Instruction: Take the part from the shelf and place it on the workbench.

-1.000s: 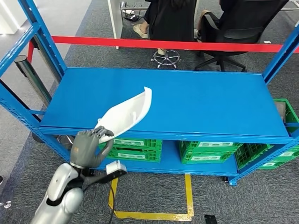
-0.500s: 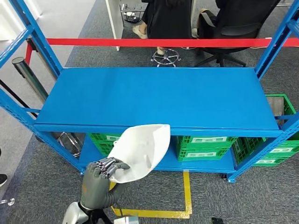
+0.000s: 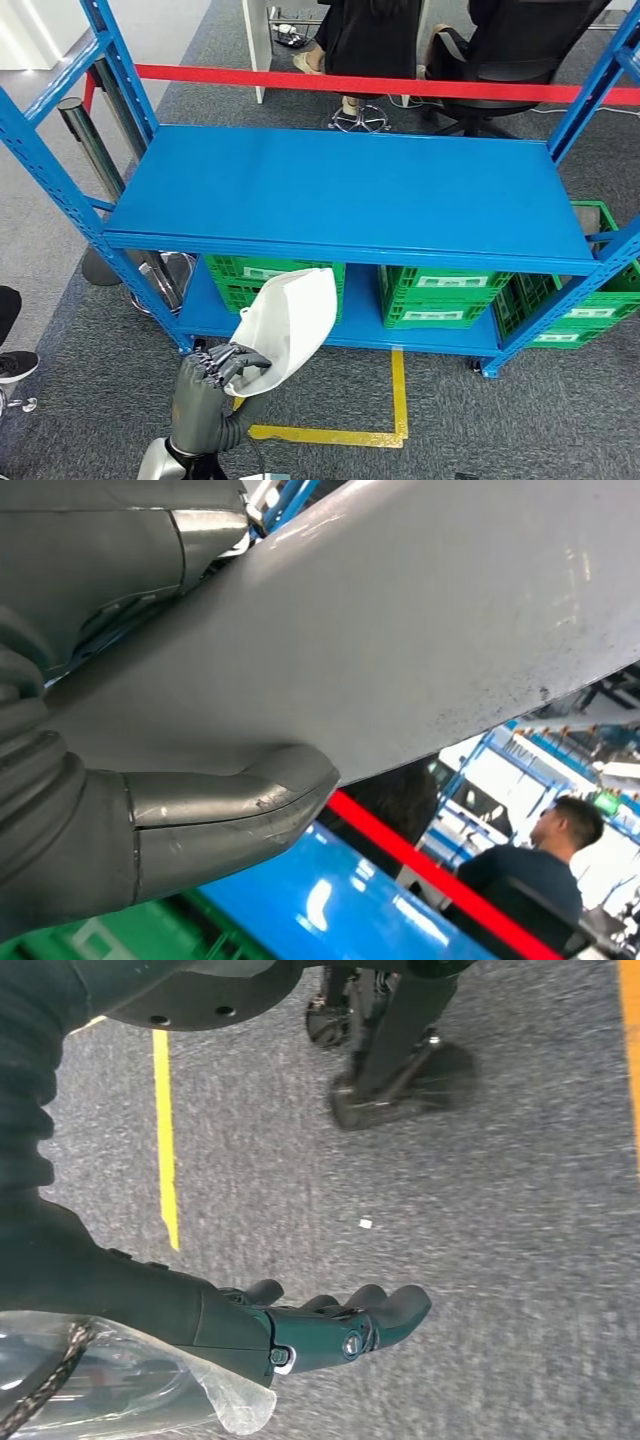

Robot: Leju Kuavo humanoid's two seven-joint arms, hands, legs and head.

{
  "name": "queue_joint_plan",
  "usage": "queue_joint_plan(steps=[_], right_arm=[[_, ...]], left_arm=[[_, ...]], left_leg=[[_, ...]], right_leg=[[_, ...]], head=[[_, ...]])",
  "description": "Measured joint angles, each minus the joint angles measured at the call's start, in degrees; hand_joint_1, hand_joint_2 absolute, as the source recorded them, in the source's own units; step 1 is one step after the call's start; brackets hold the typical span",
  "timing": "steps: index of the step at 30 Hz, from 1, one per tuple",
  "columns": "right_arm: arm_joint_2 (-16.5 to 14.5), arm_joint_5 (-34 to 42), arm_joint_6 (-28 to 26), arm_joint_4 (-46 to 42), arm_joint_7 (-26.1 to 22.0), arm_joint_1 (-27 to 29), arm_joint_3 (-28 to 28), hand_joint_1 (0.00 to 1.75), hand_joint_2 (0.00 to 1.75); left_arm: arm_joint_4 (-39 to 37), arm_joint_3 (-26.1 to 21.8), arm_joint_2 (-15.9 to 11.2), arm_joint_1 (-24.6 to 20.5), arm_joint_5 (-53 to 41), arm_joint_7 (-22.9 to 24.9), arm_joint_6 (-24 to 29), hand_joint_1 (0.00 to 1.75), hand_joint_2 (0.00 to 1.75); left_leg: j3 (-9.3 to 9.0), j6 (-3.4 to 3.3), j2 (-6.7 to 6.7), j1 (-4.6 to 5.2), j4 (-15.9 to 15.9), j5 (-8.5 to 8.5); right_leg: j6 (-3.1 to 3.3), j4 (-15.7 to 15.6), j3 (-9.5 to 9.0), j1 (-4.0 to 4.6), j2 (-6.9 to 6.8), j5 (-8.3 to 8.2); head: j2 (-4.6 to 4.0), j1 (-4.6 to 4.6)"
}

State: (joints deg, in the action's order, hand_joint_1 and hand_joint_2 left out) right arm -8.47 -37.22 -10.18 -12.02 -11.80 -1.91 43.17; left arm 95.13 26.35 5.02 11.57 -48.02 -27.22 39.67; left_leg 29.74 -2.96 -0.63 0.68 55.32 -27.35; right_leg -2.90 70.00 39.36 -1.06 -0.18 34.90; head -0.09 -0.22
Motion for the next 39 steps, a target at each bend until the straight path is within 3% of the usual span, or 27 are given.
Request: queue_joint_plan(steps=[1, 3, 4, 5, 6, 8, 10, 11, 12, 14, 15, 16, 17, 18, 19, 21, 23, 25, 26, 28, 30, 31, 32, 33, 35, 37, 39], right_arm=[[0.0, 0.0, 0.0, 0.0, -0.1, 0.0, 0.1, 0.0, 1.75], [0.0, 0.0, 0.2, 0.0, -0.1, 0.0, 0.3, 0.0, 1.75], [0.0, 0.0, 0.3, 0.0, -0.1, 0.0, 0.4, 0.0, 1.75], [0.0, 0.0, 0.4, 0.0, -0.1, -0.1, 0.5, 0.0, 1.75], [0.0, 0.0, 0.4, 0.0, -0.1, -0.2, 0.6, 0.0, 1.75], [0.0, 0.0, 0.5, 0.0, -0.1, -0.4, 0.9, 0.0, 1.75], [0.0, 0.0, 0.5, 0.0, -0.1, -0.2, 1.1, 0.0, 1.75], [0.0, 0.1, 0.6, 0.0, -0.2, -0.1, 1.2, 0.0, 1.75], [0.0, 0.1, 0.7, 0.0, -0.4, -0.1, 1.4, 0.0, 1.75], [0.0, 0.3, 0.9, 0.0, -0.7, -0.1, 1.7, 0.0, 1.75], [0.0, 0.4, 1.0, 0.0, -0.8, -0.1, 1.8, 0.0, 1.75], [0.0, 0.4, 1.0, 0.0, -0.8, -0.1, 2.0, 0.0, 1.75], [0.0, 0.4, 1.0, 0.0, -0.8, -0.1, 2.1, 0.0, 1.75], [0.0, 0.4, 1.0, 0.0, -0.9, -0.1, 2.2, 0.0, 1.75], [0.0, 0.4, 1.0, 0.0, -0.9, -0.1, 2.3, 0.0, 1.75], [-0.1, 0.4, 1.0, 0.0, -0.9, -0.2, 2.4, 0.0, 1.75], [-0.2, 0.4, 1.0, 0.0, -1.0, -0.2, 2.6, 0.0, 1.75], [-0.1, 0.7, 1.1, 0.0, -1.2, -0.1, 2.7, 0.0, 1.75], [-0.1, 1.1, 1.1, 0.0, -1.4, 0.0, 2.8, 0.0, 1.75], [-0.1, 1.9, 1.3, 0.0, -2.3, 0.0, 3.3, 0.0, 1.75], [-0.1, 2.4, 1.5, 0.0, -3.0, -0.2, 3.9, 0.0, 1.75], [-0.1, 2.6, 1.5, 0.0, -3.2, -0.2, 4.1, 0.0, 1.75], [-0.1, 2.7, 1.5, 0.0, -3.4, -0.2, 4.3, 0.0, 1.75], [-0.1, 2.8, 1.5, 0.0, -3.6, -0.2, 4.4, 0.0, 1.75], [-0.1, 3.0, 1.3, 0.0, -4.0, -0.3, 4.9, 0.0, 1.75], [0.0, 3.1, 1.2, 0.0, -4.2, -0.6, 5.3, 0.0, 1.75], [0.0, 3.3, 1.1, 0.0, -4.5, -0.8, 5.6, 0.0, 1.75]], left_arm=[[-0.1, -0.2, 0.1, 0.1, 0.0, 0.0, 0.0, 1.75, 1.75], [-0.5, -0.6, 0.2, 0.3, -0.2, 0.0, 0.0, 1.75, 1.75], [-0.6, -0.7, 0.3, 0.3, -0.3, 0.0, 0.0, 1.75, 1.75], [-0.7, -0.9, 0.4, 0.4, -0.5, 0.0, 0.0, 1.75, 1.75], [-0.7, -1.2, 0.5, 0.5, -0.7, 0.0, 0.0, 1.75, 1.75], [-0.8, -1.7, 0.7, 0.7, -1.0, 0.1, 0.0, 1.75, 1.75], [-0.8, -2.1, 0.9, 0.8, -1.1, 0.1, 0.0, 1.75, 1.75], [-0.9, -2.3, 1.0, 1.0, -1.0, 0.1, 0.0, 1.75, 1.75], [-0.9, -2.5, 1.0, 1.2, -1.0, 0.1, 0.1, 1.75, 1.75], [-1.1, -2.9, 1.1, 1.4, -0.8, 0.1, 0.1, 1.75, 1.75], [-1.2, -3.0, 1.1, 1.5, -0.8, 0.1, 0.1, 1.75, 1.75], [-1.3, -3.1, 1.1, 1.6, -0.7, 0.1, 0.1, 1.75, 1.75], [-1.5, -3.1, 1.1, 1.7, -0.7, 0.1, 0.1, 1.75, 1.75], [-1.6, -3.1, 1.1, 1.7, -0.7, 0.1, 0.1, 1.75, 1.75], [-1.6, -3.2, 1.2, 1.8, -0.7, 0.1, 0.1, 1.75, 1.75], [-1.7, -3.3, 1.2, 1.8, -0.7, 0.1, 0.1, 1.75, 1.75], [-1.7, -3.5, 1.3, 1.9, -0.7, 0.1, 0.1, 1.75, 1.75], [-1.7, -3.5, 1.5, 1.9, -0.8, 0.1, 0.1, 1.75, 1.75], [-1.8, -3.5, 1.5, 1.8, -0.9, 0.1, 0.1, 1.75, 1.75], [-1.9, -3.5, 1.6, 1.8, -0.9, 0.1, 0.2, 1.75, 1.75], [-2.1, -3.5, 1.6, 1.8, -0.7, 0.2, 0.2, 1.75, 1.75], [-2.2, -3.5, 1.6, 1.8, -0.6, 0.3, 0.2, 1.75, 1.75], [-2.3, -3.5, 1.6, 1.7, -0.6, 0.3, 0.2, 1.75, 1.75], [-2.4, -3.5, 1.6, 1.7, -0.5, 0.2, 0.2, 1.75, 1.75], [-2.6, -3.5, 1.6, 1.6, -0.2, 0.1, 0.2, 1.75, 1.75], [-2.7, -3.5, 1.6, 1.5, 0.0, 0.0, 0.3, 1.75, 1.75], [-2.9, -3.4, 1.6, 1.4, 0.2, 0.0, 0.3, 1.75, 1.75]], left_leg=[[0.95, 0.05, -0.16, 0.02, 0.1, 0.66], [2.94, 0.28, -0.47, -0.03, 0.6, 1.8], [3.82, 0.48, -0.58, -0.06, 1.1, 2.22], [4.6, 0.73, -0.69, -0.01, 1.7, 2.55], [5.16, 1.01, -0.83, 0.06, 2.2, 2.8], [5.7, 1.52, -1.19, 0.2, 3.0, 3.41], [5.95, 2.08, -1.31, 0.04, 3.2, 3.73], [6.27, 2.47, -1.05, -0.1, 3.8, 2.68], [6.77, 2.87, -0.71, -0.23, 5.2, 0.63], [8.17, 3.48, -0.11, -0.46, 11.3, -5.34], [8.75, 3.59, -0.02, -0.52, 14.9, -7.53], [8.89, 3.6, 0.01, -0.55, 17.6, -8.45], [8.22, 3.5, 0.06, -0.57, 18.5, -8.05], [6.6, 3.28, 0.15, -0.56, 17.3, -6.74], [4.03, 2.89, 0.51, -0.54, 14.0, -5.08], [-1.48, 1.87, 2.18, -0.44, 5.4, -3.55], [-3.9, 1.3, 3.33, -0.16, 0.7, -3.65], [-3.56, 1.08, 2.77, -0.04, -0.1, -2.81], [-3.1, 0.84, 2.28, -0.12, -0.4, -2.12], [-1.83, 0.34, 1.17, -0.38, -1.0, -0.66], [-0.11, 0.1, 0.09, -0.25, -0.8, 0.52], [0.84, 0.11, -0.5, -0.21, -0.7, 1.11], [1.81, 0.17, -1.07, -0.19, -0.4, 1.66], [2.79, 0.27, -1.61, -0.21, -0.1, 2.14], [4.61, 0.65, -2.55, -0.25, 0.8, 2.95], [5.89, 1.21, -3.39, -0.1, 1.9, 3.61], [6.48, 1.68, -4.35, 0.0, 2.4, 4.52]], right_leg=[[-0.2, 2.5, 0.0, -0.02, 0.0, 0.39], [-0.5, 2.3, -2.46, -0.08, -0.06, -2.44], [-0.61, -0.6, -5.09, -0.13, -0.26, -4.07], [-0.69, -4.7, -8.29, -0.09, -0.67, -4.42], [-0.42, -8.7, -11.09, -0.01, -1.01, -3.84], [0.48, -13.3, -13.63, 0.26, -1.33, -1.96], [1.67, -13.6, -12.84, 0.31, -1.1, -2.28], [2.17, -13.6, -12.36, 0.3, -1.05, -2.78], [2.66, -13.7, -11.76, 0.25, -1.0, -3.38], [3.18, -13.6, -10.52, 0.28, -0.75, -4.62], [3.24, -13.5, -9.9, 0.32, -0.57, -5.23], [3.22, -13.4, -9.2, 0.36, -0.36, -5.83], [3.17, -13.2, -8.41, 0.4, -0.12, -6.42], [3.11, -13.0, -7.55, 0.45, 0.18, -6.96], [3.04, -12.8, -6.79, 0.5, 0.53, -7.46], [2.73, -12.6, -5.7, 0.57, 1.26, -8.41], [2.02, -12.7, -4.93, 0.34, 1.9, -9.52], [1.1, -12.9, -4.32, 0.01, 2.48, -10.47], [0.75, -12.7, -3.94, -0.04, 2.46, -10.03], [0.33, -9.4, -2.32, -0.01, 1.77, -5.97], [-0.13, -2.4, -0.33, -0.02, 0.93, -0.46], [-0.39, 1.0, 0.13, -0.06, 0.73, 0.72], [-0.64, 3.0, -0.09, -0.1, 0.62, 0.32], [-0.84, 3.3, -1.18, -0.15, 0.46, -1.3], [-1.14, -1.9, -6.25, -0.26, -0.7, -4.42], [-0.9, -10.8, -12.65, -0.08, -2.54, -3.66], [-0.12, -15.1, -14.77, 0.28, -2.88, -2.22]], head=[[0.0, -0.02], [0.0, -0.02], [0.0, -0.02], [0.0, 0.02], [0.0, -0.02], [0.0, -0.05], [0.0, -0.06], [0.0, -0.09], [0.0, -0.14], [0.0, -0.28], [0.0, -0.31], [0.0, -0.32], [0.0, -0.33], [0.0, -0.33], [0.0, -0.33], [0.0, -0.28], [0.0, -0.32], [0.0, -0.36], [0.0, -0.3], [0.0, 0.04], [0.0, 0.29], [0.0, 0.29], [0.0, 0.28], [0.0, 0.29], [0.0, 0.29], [0.0, 0.34], [0.0, 0.36]])
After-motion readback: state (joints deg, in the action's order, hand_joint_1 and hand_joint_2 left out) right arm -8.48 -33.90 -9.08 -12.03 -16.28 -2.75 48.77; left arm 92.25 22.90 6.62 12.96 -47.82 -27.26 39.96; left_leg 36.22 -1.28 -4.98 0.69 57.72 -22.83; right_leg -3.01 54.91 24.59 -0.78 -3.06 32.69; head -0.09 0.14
